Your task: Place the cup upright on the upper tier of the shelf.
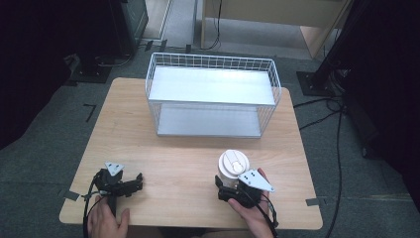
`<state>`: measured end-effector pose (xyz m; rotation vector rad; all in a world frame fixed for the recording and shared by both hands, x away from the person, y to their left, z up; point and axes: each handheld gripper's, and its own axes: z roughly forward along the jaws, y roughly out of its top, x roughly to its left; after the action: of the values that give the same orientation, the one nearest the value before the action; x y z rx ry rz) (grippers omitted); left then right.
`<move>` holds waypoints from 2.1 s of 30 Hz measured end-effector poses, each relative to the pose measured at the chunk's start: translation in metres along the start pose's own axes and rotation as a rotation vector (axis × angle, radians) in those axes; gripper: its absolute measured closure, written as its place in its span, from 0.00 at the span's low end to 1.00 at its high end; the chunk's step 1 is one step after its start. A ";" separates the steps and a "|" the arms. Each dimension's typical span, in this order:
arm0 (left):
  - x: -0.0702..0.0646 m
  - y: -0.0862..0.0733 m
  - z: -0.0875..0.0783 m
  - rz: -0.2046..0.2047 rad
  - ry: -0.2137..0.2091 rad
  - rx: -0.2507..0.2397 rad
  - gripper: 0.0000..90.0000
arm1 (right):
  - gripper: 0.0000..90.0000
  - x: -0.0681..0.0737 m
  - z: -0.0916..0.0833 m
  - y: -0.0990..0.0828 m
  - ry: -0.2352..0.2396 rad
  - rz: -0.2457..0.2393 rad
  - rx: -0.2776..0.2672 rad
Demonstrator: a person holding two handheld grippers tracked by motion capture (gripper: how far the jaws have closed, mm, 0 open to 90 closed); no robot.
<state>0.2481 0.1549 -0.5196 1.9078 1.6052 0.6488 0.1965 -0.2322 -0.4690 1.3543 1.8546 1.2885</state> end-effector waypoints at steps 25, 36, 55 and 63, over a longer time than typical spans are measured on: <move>0.000 0.000 0.000 0.000 0.000 0.000 0.00 | 0.17 0.007 -0.002 0.012 -0.056 0.028 -0.151; 0.000 0.000 0.000 0.000 0.000 0.000 0.00 | 0.17 0.010 -0.003 0.014 -0.048 0.028 -0.168; 0.000 0.000 0.000 0.001 0.000 0.000 0.00 | 0.17 0.005 -0.005 0.045 -0.056 0.053 -0.234; 0.000 0.000 0.000 0.001 0.001 -0.001 0.00 | 0.17 0.002 -0.002 0.073 -0.072 0.043 -0.275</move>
<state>0.2482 0.1549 -0.5196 1.9082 1.6043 0.6511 0.2266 -0.2267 -0.4025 1.2802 1.5421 1.4368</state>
